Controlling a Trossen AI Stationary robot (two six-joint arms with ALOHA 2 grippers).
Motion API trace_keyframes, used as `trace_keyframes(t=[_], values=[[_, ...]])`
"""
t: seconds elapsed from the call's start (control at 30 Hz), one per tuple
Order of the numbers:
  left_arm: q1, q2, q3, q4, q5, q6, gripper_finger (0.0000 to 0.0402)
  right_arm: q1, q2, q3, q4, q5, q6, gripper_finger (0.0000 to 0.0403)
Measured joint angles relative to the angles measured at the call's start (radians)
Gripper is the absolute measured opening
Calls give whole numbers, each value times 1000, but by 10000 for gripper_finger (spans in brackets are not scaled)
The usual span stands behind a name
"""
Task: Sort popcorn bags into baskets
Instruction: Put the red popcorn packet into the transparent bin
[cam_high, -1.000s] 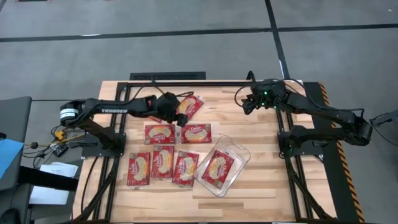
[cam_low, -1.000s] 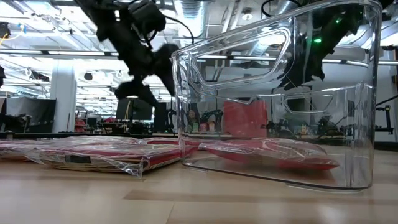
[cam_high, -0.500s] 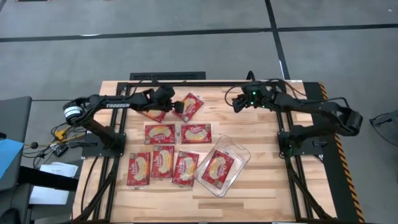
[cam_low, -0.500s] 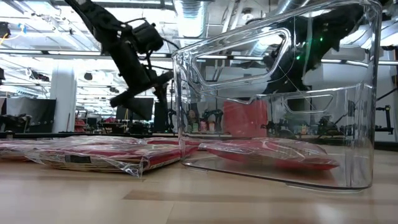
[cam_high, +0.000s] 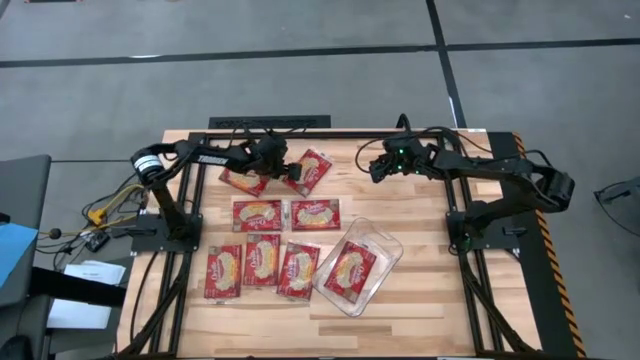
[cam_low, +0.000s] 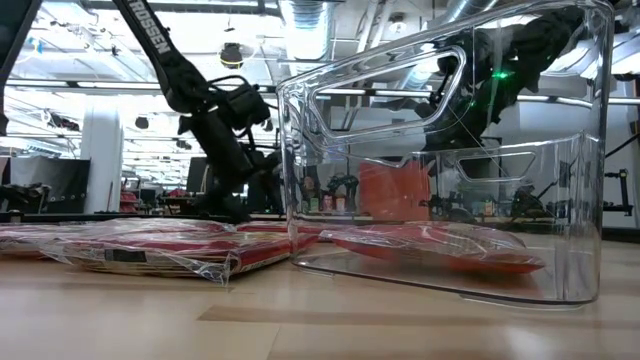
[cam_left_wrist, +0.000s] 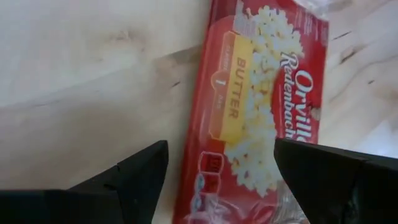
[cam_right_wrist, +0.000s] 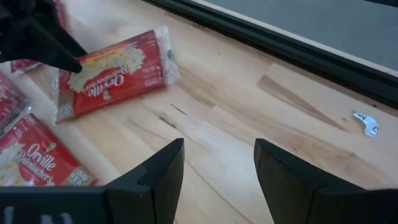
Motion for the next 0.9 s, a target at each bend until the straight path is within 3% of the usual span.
trace_keyframes(t=[0.27,0.6,0.8,0.9], values=[[1,52,-1,73,112,29,262,-1,0,0,1,0,-16,215],[-24,89,9,77,87,36,127,-1,0,0,-1,0,-25,216],[-27,91,8,80,91,42,22,4,0,0,-1,0,-27,210],[-29,92,7,84,104,20,7,4,0,0,-1,-5,-27,208]])
